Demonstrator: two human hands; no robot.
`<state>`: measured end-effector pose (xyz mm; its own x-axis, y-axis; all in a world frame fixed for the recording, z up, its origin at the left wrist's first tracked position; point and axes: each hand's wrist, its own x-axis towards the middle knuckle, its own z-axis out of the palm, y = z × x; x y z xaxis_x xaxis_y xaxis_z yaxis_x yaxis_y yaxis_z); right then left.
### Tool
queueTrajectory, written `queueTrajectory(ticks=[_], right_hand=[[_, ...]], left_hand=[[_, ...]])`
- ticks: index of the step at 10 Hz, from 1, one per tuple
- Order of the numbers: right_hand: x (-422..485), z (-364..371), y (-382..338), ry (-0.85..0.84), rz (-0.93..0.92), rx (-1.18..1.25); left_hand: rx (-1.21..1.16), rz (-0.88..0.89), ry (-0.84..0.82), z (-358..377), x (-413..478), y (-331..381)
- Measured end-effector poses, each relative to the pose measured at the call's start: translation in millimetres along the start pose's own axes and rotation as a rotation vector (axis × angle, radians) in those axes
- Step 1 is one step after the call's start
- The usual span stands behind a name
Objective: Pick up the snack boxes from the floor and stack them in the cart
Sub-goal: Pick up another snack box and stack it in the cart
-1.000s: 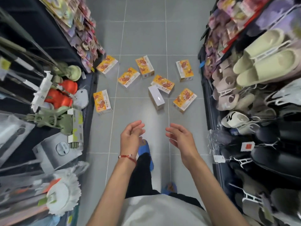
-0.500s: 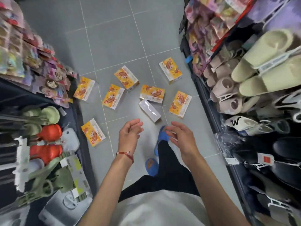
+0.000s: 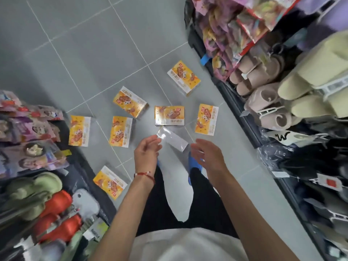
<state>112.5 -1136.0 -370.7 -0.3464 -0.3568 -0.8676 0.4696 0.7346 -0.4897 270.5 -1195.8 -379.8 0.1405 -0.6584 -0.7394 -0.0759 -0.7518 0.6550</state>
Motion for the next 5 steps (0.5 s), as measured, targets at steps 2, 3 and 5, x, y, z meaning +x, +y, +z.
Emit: queueTrajectory(ticks=[2, 3, 5], right_hand=[[48, 48, 26, 0.148, 0.129, 0.107], [79, 69, 46, 0.190, 0.196, 0.095], [149, 85, 99, 0.234, 0.280, 0.117]], left_hand=[[0.235, -0.087, -0.205, -14, 81, 0], [0.256, -0.129, -0.264, -16, 123, 3], [0.460, -0.216, -0.319, -7, 200, -37]])
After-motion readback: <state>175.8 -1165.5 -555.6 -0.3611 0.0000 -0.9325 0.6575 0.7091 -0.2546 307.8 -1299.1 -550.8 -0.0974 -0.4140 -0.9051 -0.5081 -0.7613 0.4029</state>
